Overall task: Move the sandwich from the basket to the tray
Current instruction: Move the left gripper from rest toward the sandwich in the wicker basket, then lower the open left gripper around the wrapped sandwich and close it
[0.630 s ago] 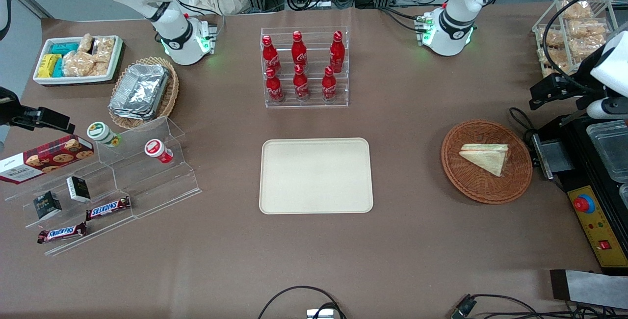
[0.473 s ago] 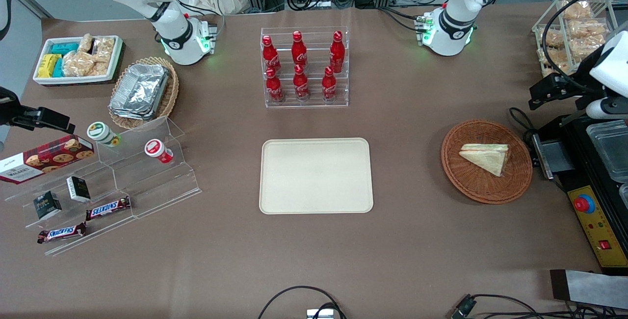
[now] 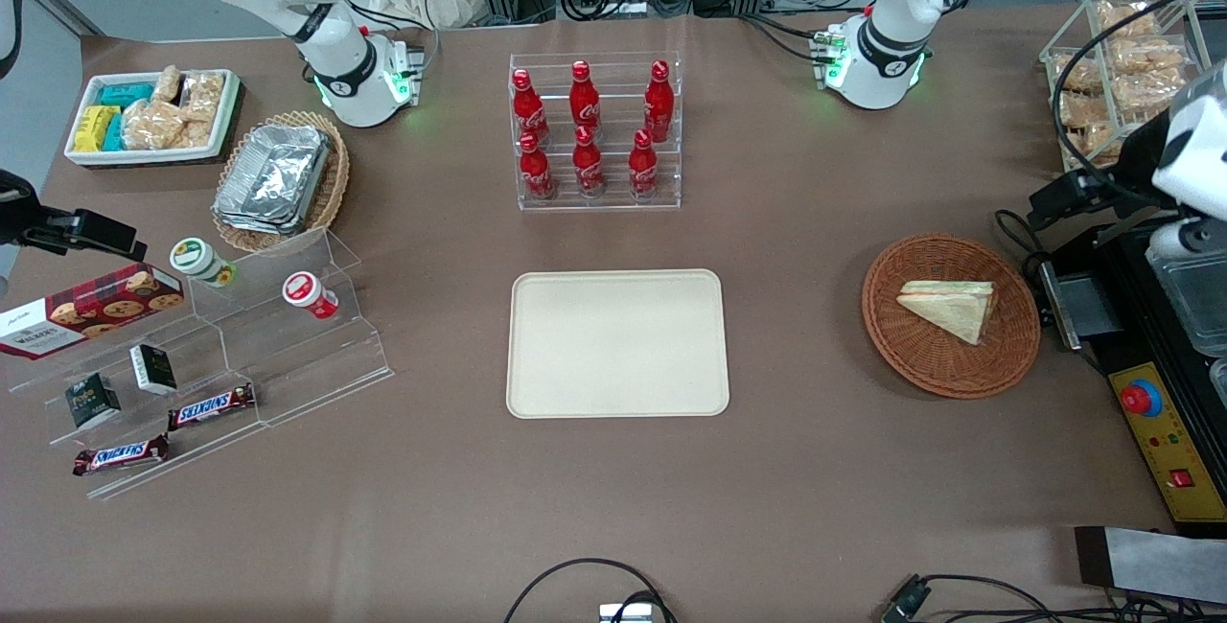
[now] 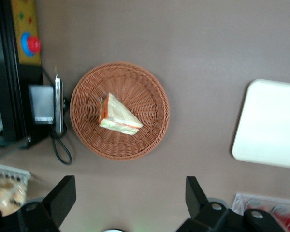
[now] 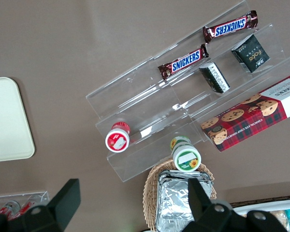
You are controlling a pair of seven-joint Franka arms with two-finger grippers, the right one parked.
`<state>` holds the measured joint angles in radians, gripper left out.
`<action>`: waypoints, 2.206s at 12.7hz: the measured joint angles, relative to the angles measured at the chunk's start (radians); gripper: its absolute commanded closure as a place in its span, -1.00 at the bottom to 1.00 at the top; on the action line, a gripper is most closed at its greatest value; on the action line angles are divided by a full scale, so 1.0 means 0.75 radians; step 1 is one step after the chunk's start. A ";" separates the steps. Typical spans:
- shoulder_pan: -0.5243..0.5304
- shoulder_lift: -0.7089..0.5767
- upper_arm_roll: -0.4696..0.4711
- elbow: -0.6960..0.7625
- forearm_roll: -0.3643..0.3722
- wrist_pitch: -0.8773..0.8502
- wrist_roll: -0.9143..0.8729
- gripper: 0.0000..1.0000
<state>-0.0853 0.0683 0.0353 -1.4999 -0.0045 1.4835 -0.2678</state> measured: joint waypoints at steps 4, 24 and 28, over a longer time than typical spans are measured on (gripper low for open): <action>0.040 0.075 0.008 -0.092 0.001 0.094 -0.094 -1.00; 0.207 -0.053 0.015 -1.027 -0.112 1.154 -0.571 -1.00; 0.208 -0.049 0.015 -1.157 -0.148 1.337 -0.572 -1.00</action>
<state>0.0709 0.0314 0.0469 -2.3679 -0.1158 2.4866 -0.6971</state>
